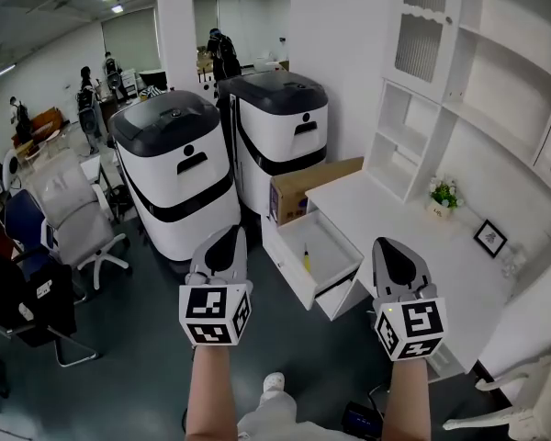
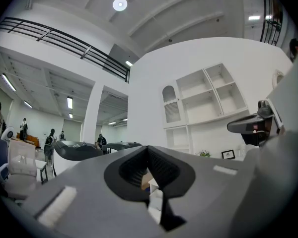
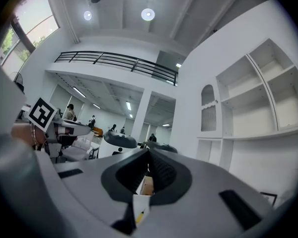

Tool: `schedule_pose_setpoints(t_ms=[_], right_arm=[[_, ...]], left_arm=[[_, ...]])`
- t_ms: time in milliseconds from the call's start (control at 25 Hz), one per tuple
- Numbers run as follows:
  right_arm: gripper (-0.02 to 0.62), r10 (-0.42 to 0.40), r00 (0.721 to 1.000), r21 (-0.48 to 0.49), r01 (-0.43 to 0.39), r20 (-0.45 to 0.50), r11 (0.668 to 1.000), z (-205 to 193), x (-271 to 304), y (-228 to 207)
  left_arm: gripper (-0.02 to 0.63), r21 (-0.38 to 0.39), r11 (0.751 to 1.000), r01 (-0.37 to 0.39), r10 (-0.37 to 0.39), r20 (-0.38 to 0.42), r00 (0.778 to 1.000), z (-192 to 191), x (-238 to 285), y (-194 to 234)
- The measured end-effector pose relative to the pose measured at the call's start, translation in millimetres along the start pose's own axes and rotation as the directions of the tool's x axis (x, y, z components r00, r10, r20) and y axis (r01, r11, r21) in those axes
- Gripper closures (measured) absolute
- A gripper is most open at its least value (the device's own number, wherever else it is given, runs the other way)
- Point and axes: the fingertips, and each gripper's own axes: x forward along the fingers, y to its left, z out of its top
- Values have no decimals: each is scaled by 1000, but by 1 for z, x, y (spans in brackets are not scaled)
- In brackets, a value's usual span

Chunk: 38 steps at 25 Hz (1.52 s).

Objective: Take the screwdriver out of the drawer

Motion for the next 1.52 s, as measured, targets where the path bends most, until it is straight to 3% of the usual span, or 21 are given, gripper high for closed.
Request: schedule_pose_setpoints(t_ms=[360,640,680,760,880,1240,1520], right_arm=[[589,-26,999,28,27,-23,999,-11,111,-8],[584,-52,998,81,55,-33,995,-16,167,-10],[555,-47,998,91,51,-39,995,-19,172,-10],[402,-30,998,118,36,-50,992,-23,181,-9],[328,-30,998,145,39,-63,989,-28,190,-10],[319,-2,996,175,18,-94,984,-45,220,-15],[319,5,993,192,18,-118,981,-69,255,-43]], left_arm=[[597,5,999,46,-46,-13,999,-16,94,51],[597,-8,997,73,-73,-12,997,-26,138,86],[597,-15,997,74,-74,-13,997,-29,142,89],[597,-27,997,77,-77,-17,997,-34,148,94],[597,-43,996,79,-80,-28,996,-42,155,99],[597,-72,996,55,-59,-63,996,-64,180,109],[597,-51,998,46,-50,-91,995,-75,218,105]])
